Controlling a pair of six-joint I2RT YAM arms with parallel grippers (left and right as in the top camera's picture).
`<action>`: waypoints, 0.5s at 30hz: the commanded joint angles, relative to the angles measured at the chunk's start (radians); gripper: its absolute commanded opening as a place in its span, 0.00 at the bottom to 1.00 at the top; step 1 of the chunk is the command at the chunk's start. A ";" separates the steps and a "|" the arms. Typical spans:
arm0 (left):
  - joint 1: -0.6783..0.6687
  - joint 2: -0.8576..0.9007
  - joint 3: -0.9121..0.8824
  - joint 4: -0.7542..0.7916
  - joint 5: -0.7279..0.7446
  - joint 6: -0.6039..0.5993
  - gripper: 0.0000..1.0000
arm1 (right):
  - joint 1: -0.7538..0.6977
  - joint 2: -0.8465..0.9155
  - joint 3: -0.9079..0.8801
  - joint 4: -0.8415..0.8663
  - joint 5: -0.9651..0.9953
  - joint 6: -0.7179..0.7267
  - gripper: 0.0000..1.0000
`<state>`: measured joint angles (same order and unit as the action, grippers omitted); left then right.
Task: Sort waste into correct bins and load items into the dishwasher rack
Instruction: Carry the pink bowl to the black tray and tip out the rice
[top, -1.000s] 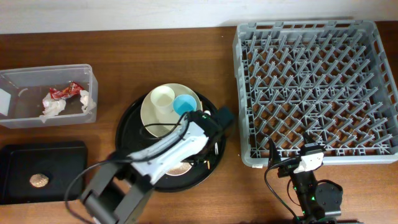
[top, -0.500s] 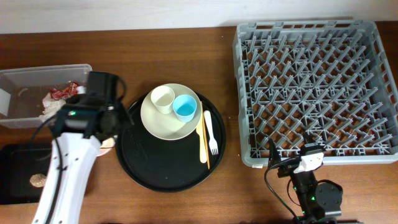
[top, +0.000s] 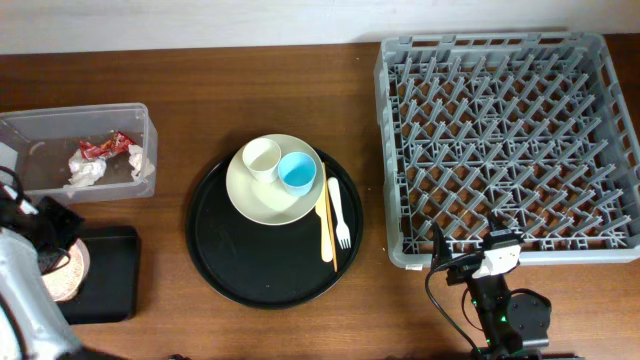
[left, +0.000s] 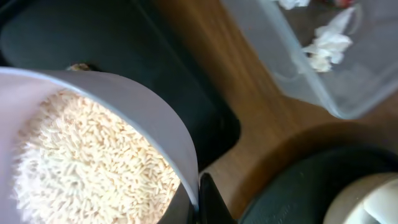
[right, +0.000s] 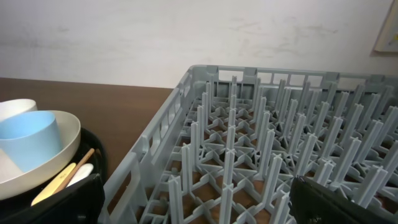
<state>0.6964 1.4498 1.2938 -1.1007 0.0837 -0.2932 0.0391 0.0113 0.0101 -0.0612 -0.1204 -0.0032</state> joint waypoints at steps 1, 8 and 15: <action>0.064 0.087 0.003 0.069 0.190 0.084 0.00 | -0.001 -0.005 -0.005 -0.006 0.002 0.000 0.99; 0.150 0.113 0.003 0.129 0.314 0.133 0.00 | -0.001 -0.005 -0.005 -0.006 0.002 0.000 0.98; 0.181 0.113 -0.001 0.104 0.189 0.135 0.00 | -0.001 -0.005 -0.005 -0.007 0.001 0.000 0.98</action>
<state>0.8738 1.5620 1.2919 -0.9947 0.3050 -0.1768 0.0391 0.0113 0.0101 -0.0612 -0.1204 -0.0040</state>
